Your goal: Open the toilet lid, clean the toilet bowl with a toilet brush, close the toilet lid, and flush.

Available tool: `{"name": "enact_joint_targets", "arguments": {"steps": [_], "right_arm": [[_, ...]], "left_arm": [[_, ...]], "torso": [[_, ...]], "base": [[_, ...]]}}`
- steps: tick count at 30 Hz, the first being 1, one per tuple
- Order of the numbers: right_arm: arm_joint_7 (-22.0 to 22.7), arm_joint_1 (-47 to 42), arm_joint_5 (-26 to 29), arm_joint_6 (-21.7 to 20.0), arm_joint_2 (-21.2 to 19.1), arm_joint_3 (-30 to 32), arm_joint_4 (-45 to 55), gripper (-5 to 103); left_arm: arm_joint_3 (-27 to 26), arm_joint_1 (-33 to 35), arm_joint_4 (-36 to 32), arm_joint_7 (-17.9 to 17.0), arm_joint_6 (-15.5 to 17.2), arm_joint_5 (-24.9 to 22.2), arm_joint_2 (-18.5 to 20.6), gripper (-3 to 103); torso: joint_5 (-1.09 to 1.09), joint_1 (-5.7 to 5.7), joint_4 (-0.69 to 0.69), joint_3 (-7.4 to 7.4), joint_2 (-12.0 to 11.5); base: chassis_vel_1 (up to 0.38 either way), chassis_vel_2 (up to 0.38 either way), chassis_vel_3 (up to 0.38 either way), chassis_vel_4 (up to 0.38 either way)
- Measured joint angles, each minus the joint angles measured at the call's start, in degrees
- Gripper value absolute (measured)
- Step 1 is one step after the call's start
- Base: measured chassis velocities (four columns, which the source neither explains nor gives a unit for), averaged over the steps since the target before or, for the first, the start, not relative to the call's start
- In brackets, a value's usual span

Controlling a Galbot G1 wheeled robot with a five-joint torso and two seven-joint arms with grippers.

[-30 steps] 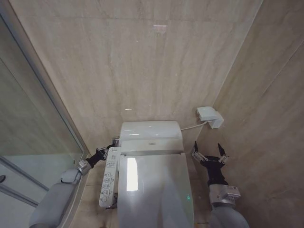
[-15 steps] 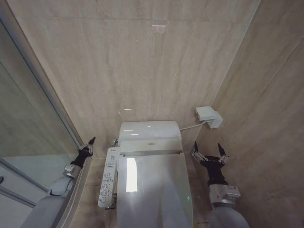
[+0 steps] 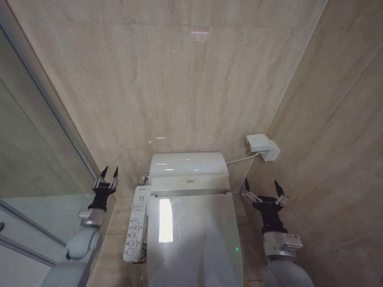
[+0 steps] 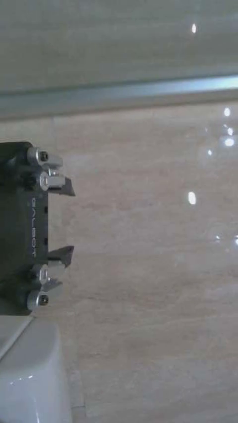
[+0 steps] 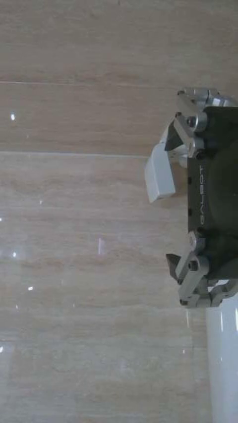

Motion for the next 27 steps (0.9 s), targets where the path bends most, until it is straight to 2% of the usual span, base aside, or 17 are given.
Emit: {"name": "enact_joint_targets", "arguments": {"steps": [1, 5, 7, 8, 9, 11, 16, 17, 20, 21, 27], "right_arm": [[-0.01, -0.01, 0.00, 0.00, 0.00, -0.01, 0.00, 100], [0.00, 0.01, 0.00, 0.00, 0.00, 0.00, 0.00, 100], [0.00, 0.00, 0.00, 0.00, -0.01, 0.00, 0.00, 100], [0.00, 0.00, 0.00, 0.00, -0.01, 0.00, 0.00, 100], [0.00, 0.00, 0.00, 0.00, 0.00, 0.00, 0.00, 100], [0.00, -0.01, 0.00, 0.00, 0.00, 0.00, 0.00, 100], [0.00, 0.00, 0.00, 0.00, 0.00, 0.00, 0.00, 100], [0.00, 0.00, 0.00, 0.00, 0.00, 0.00, 0.00, 100], [0.00, 0.00, 0.00, 0.00, 0.00, 0.00, 0.00, 100], [0.00, -0.01, 0.00, 0.00, 0.00, 0.00, 0.00, 100], [0.00, 0.00, 0.00, 0.00, 0.00, 0.00, 0.00, 100]], "left_arm": [[-1.03, 1.67, -2.14, -0.55, 1.22, 0.07, -0.37, 57], [-4.51, 7.04, -9.14, -1.97, 4.32, 0.16, -1.68, 57], [-6.64, 10.34, -13.38, -2.56, 5.21, 0.33, -2.70, 57], [-6.64, 10.34, -13.38, -2.56, 5.21, 0.33, -2.70, 57], [-7.44, 11.98, -15.31, -2.92, 5.38, 0.43, -3.18, 84], [-8.67, 15.59, -18.48, -3.37, 5.38, 0.94, -4.08, 84], [-9.02, 19.18, -21.71, -3.71, 5.11, 1.55, -4.92, 84], [-8.97, 20.15, -22.59, -3.77, 5.22, 1.60, -5.10, 100], [-8.97, 23.10, -24.52, -3.78, 5.23, 1.70, -5.38, 100], [-8.96, 24.03, -24.78, -3.78, 4.87, 1.93, -5.43, 100], [-7.97, 25.77, -25.61, -3.76, 2.43, 3.16, -5.82, 100]], "torso": [[-0.01, 0.00, 0.01, 0.00, 0.00], [0.01, -0.01, 0.00, 0.00, 0.00], [-0.01, 0.00, -0.01, 0.00, 0.00], [-0.01, 0.00, -0.01, 0.00, 0.00], [0.03, 0.00, 0.00, 0.00, 0.00], [-0.01, 0.00, 0.00, 0.00, 0.00], [-0.01, 0.00, 0.00, 0.00, 0.00], [0.00, 0.00, -0.03, 0.00, 0.00], [0.01, 0.00, -0.02, 0.00, 0.00], [0.00, 0.00, 0.02, 0.00, 0.00], [0.00, 0.00, -0.01, 0.00, 0.00]], "base": [[0.000, 0.000, 0.000, 0.000], [0.000, 0.000, 0.000, 0.000], [0.000, 0.000, 0.000, 0.000], [0.000, 0.000, 0.000, 0.000], [0.000, 0.000, 0.000, 0.000], [0.000, 0.000, 0.000, 0.000], [0.000, 0.000, 0.000, 0.000], [0.000, 0.000, 0.000, 0.000], [0.000, 0.000, 0.000, 0.000], [0.000, 0.000, 0.000, 0.000], [0.000, 0.000, 0.000, 0.000]]}}
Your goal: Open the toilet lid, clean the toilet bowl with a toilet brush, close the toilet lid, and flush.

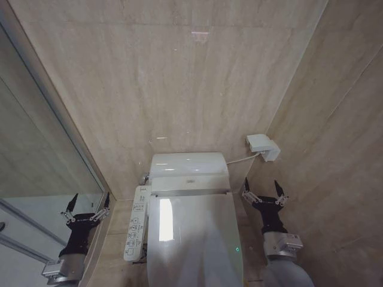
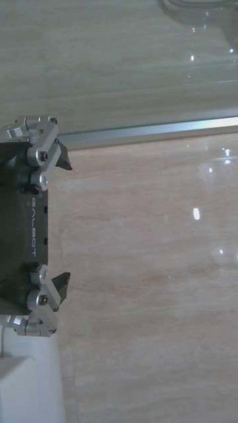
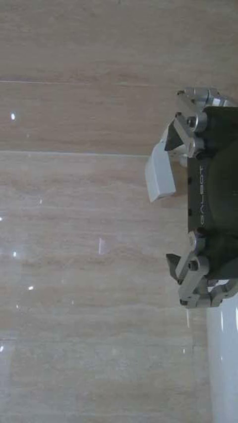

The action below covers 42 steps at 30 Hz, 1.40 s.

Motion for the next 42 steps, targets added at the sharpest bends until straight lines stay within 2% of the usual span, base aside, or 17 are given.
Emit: {"name": "enact_joint_targets", "arguments": {"steps": [9, 19, 29, 42], "right_arm": [[0.00, 0.00, 0.00, 0.00, 0.00, 0.00, 0.00, 100], [0.00, 0.00, 0.00, 0.00, 0.00, 0.00, 0.00, 100], [0.00, 0.00, 0.00, 0.00, 0.00, 0.00, 0.00, 100], [0.00, 0.00, 0.00, 0.00, 0.00, 0.00, 0.00, 100]], "left_arm": [[3.57, 0.92, -2.06, 0.29, -1.15, 1.55, -0.07, 100], [4.37, 1.64, -3.14, 0.34, -1.05, 2.43, -0.27, 100], [4.63, 1.97, -4.52, 1.41, 1.84, 0.70, -0.49, 100], [4.33, 3.57, -6.98, 1.73, 3.18, 0.69, -1.32, 100]], "torso": [[0.00, 0.00, 0.00, 0.00, 0.00], [0.00, 0.00, 0.01, 0.00, 0.00], [0.00, 0.00, 0.01, 0.00, 0.00], [0.00, 0.00, 0.00, 0.00, 0.00]], "base": [[0.000, 0.000, 0.000, 0.000], [0.000, 0.000, 0.000, 0.000], [0.000, 0.000, 0.000, 0.000], [0.000, 0.000, 0.000, 0.000]]}}
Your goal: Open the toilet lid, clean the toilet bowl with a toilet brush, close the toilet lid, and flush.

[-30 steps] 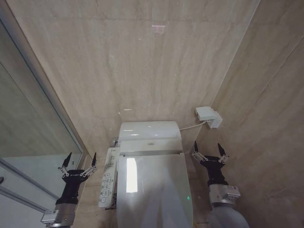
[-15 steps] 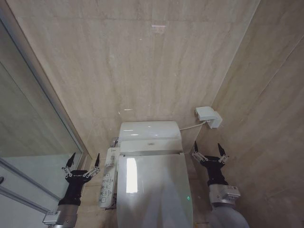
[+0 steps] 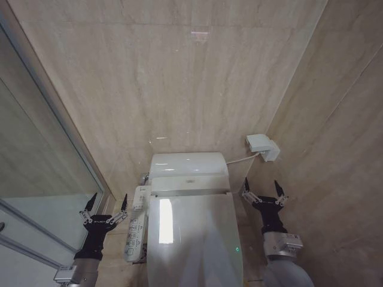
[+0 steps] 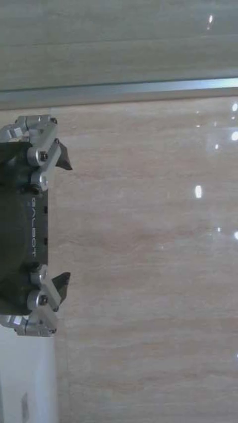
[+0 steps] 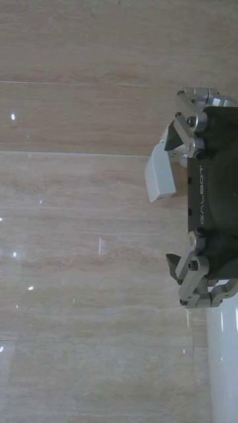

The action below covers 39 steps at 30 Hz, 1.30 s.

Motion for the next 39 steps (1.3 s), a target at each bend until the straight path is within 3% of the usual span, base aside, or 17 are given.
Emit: {"name": "enact_joint_targets", "arguments": {"steps": [39], "right_arm": [[0.00, 0.00, 0.00, 0.00, 0.00, 0.00, 0.00, 100]], "left_arm": [[-0.25, 0.79, -0.34, 0.65, -0.12, 0.16, -0.72, 99]], "torso": [[0.00, 0.00, 0.00, 0.00, 0.00]], "base": [[0.000, 0.000, 0.000, 0.000]]}}
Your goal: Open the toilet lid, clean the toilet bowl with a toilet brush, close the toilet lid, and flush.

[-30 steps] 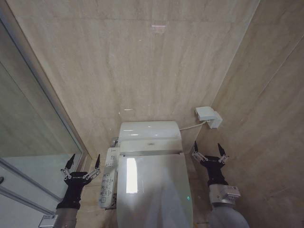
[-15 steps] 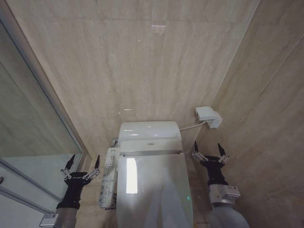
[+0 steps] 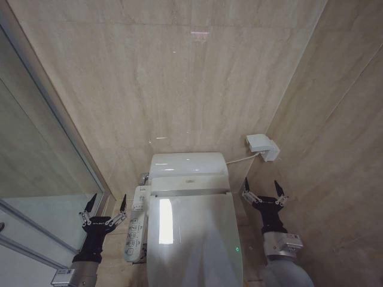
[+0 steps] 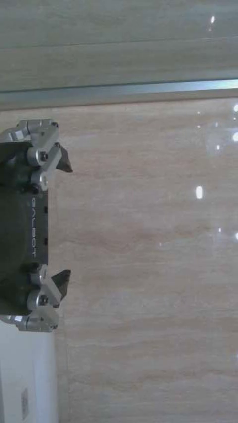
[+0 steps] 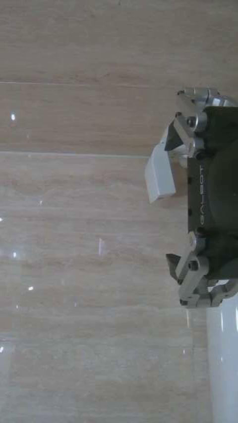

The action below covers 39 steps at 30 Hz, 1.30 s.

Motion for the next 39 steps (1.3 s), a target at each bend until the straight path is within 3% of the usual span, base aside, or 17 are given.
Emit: {"name": "enact_joint_targets", "arguments": {"steps": [22, 39], "right_arm": [[0.00, 0.00, 0.00, 0.00, 0.00, 0.00, 0.00, 100], [0.00, -0.01, 0.00, 0.00, 0.00, 0.00, 0.01, 100]], "left_arm": [[0.02, 0.00, 0.02, 0.00, -0.06, 0.01, 0.01, 99], [0.02, 0.00, 0.03, -0.01, -0.05, 0.01, 0.01, 99]], "torso": [[0.01, 0.01, 0.00, 0.01, 0.00], [-0.02, -0.02, 0.00, -0.01, 0.01]], "base": [[0.023, -0.030, -0.022, 0.026], [0.255, -0.252, -0.249, 0.248]]}}
